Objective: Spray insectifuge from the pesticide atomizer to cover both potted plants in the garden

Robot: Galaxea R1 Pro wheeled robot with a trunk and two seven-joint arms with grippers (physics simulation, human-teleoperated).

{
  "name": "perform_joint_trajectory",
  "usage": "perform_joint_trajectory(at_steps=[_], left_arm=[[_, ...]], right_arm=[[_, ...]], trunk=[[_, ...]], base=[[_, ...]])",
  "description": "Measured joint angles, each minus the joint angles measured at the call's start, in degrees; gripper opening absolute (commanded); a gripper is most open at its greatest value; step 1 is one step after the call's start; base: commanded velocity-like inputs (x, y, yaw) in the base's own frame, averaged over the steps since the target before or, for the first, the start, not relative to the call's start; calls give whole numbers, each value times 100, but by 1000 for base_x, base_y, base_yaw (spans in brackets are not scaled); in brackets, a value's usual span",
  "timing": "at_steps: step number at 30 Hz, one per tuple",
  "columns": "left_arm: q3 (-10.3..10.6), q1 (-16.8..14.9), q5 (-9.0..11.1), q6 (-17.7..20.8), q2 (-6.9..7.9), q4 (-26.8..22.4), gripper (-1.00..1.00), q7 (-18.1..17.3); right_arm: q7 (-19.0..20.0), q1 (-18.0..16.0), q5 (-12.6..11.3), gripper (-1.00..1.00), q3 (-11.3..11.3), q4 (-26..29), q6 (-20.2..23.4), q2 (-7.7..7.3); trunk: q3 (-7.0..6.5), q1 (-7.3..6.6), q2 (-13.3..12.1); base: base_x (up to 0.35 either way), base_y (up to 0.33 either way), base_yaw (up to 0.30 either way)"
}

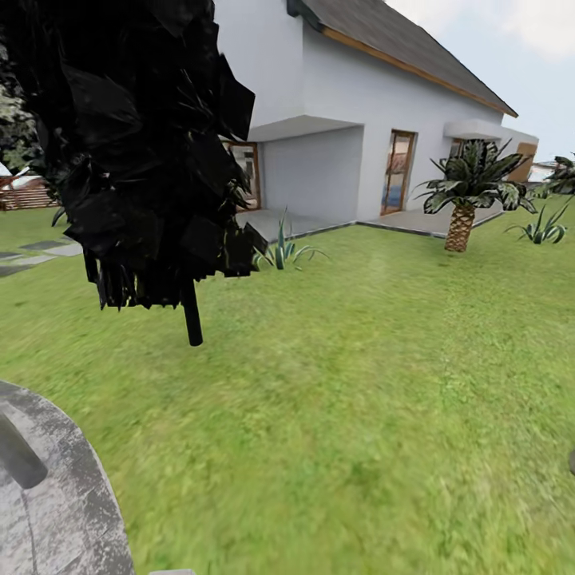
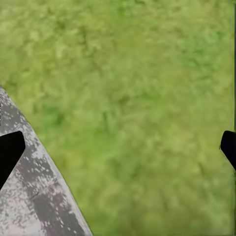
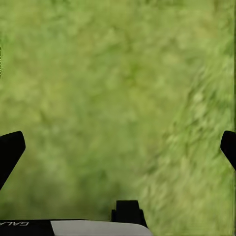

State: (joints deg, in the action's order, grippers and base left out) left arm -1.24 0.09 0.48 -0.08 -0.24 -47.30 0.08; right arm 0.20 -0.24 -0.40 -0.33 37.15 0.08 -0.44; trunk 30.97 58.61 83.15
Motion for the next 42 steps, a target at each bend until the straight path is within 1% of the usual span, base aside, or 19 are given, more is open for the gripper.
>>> perform_joint_trajectory(at_steps=[1,2,3,5,13,37,42], left_arm=[[2,-1,0,0,0,0,100,0],[1,-1,0,0,0,0,100,0],[0,-1,0,0,-2,0,100,0],[0,-1,0,0,-1,0,100,0],[6,-1,0,0,-3,-1,100,0],[20,-1,0,0,-16,-2,100,0],[19,-1,3,0,-16,-1,100,0]], right_arm=[[-2,-1,1,100,0,1,0,0],[-2,-1,1,100,0,1,0,0],[-3,-1,1,100,0,1,0,0],[-5,-1,1,100,0,1,0,0],[-27,-1,-1,100,0,0,0,2],[-28,-2,-4,100,1,-1,-3,0],[-17,-2,-6,100,1,-1,-2,0]], trunk=[[3,-64,-8],[7,-86,-8],[11,-69,-9],[18,24,-10],[50,10,-9],[143,12,-9],[252,121,190]], base=[[258,-253,216],[258,-252,216],[258,-252,216],[258,-251,216],[229,-210,217],[9,-7,218],[0,0,219]])
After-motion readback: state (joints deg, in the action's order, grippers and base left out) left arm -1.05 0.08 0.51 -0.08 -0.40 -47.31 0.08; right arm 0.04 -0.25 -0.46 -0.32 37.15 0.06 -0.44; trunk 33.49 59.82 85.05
